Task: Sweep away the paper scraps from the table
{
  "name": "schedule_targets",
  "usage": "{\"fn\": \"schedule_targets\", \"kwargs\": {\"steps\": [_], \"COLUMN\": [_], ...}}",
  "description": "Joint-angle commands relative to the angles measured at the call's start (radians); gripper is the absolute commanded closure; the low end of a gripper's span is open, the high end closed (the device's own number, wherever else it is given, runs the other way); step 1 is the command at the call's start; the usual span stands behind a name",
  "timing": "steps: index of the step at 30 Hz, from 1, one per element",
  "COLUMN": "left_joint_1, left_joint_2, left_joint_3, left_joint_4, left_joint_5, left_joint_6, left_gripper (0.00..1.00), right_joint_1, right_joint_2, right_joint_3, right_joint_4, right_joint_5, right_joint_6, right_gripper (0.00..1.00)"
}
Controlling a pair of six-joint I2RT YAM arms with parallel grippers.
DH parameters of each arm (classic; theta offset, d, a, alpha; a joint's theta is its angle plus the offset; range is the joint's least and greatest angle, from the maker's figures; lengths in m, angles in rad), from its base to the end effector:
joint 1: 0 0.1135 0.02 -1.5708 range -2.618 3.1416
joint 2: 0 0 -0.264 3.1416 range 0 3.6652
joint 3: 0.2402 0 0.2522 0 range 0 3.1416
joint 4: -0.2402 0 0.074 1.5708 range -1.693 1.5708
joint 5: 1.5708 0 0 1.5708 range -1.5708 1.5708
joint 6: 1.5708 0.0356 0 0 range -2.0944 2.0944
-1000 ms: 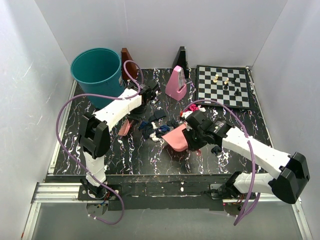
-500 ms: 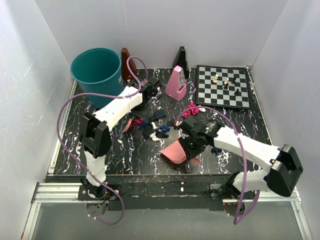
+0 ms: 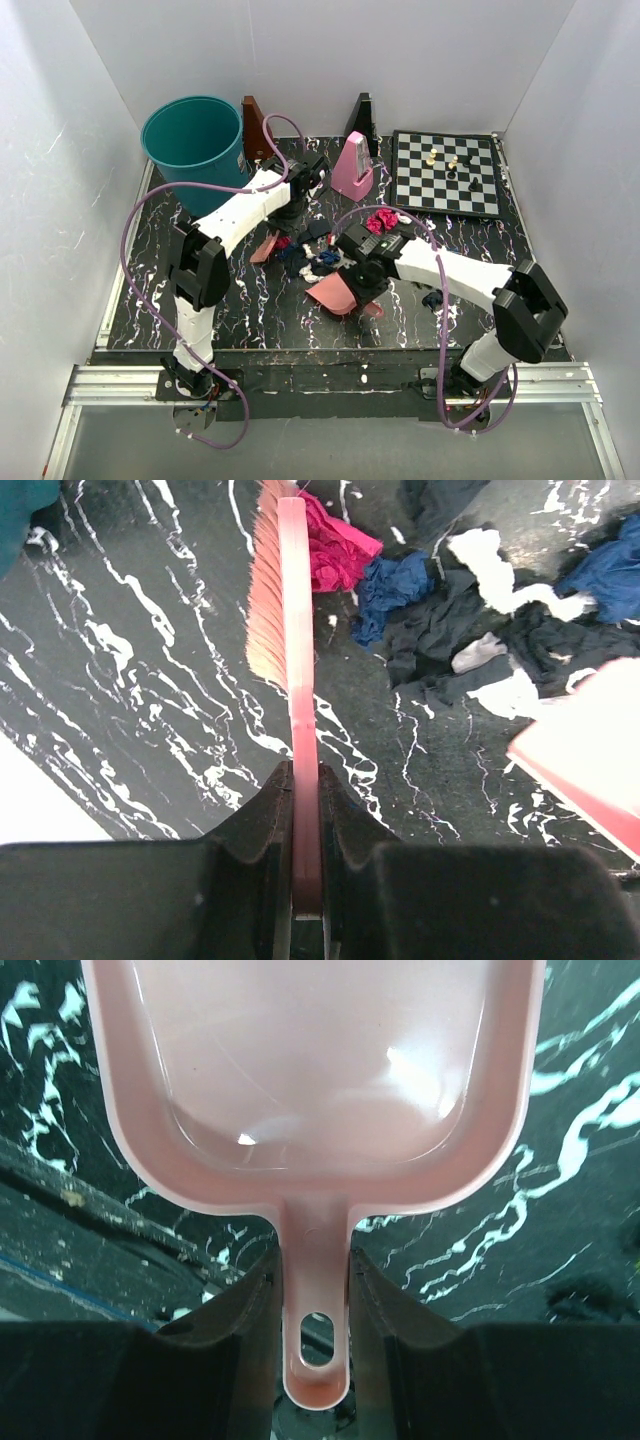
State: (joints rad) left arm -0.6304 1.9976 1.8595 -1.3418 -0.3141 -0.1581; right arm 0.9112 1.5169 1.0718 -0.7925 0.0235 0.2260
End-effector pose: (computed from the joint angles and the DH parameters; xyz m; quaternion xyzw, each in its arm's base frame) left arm 0.3215 -0.2210 0.2721 0.2239 0.9610 0.1270 0.1014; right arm 0.1775 0.2275 0.2222 -0.3294 0.9294 0.0795 0.1460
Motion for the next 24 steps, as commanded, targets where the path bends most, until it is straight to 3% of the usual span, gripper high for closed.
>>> {"fn": "schedule_targets", "kwargs": {"steps": [1,7,14,19,24], "left_joint_1": [-0.008,-0.025,-0.026,-0.028,-0.028], "left_joint_2": [0.006,0.009,-0.045,-0.124,-0.192], "left_joint_3": [0.021,0.041,0.053,0.060,0.072], "left_joint_4": [0.104,0.105,0.116,0.086,0.029], "left_joint_5": [0.182,0.372,0.555,0.549,0.385], "left_joint_6": [0.057,0.089,0.022,-0.030,-0.092], "left_gripper": [1.00,1.00,1.00,1.00,1.00], "right_joint_1": [-0.001,-0.018,-0.025,-0.023,-0.023], "right_joint_2": [0.046,0.124,0.146,0.106,0.026], "right_joint_3": [0.088,0.140,0.139,0.102,0.047], "right_joint_4": [0.052,0.068,0.104,0.151,0.190], "right_joint_5": [0.041,0.027,0.049,0.079,0.133], "right_joint_6": [-0.051,-0.079,-0.082,-0.070,-0.060], "right_gripper": [0.89,0.91,0.91,0.92,0.92]}}
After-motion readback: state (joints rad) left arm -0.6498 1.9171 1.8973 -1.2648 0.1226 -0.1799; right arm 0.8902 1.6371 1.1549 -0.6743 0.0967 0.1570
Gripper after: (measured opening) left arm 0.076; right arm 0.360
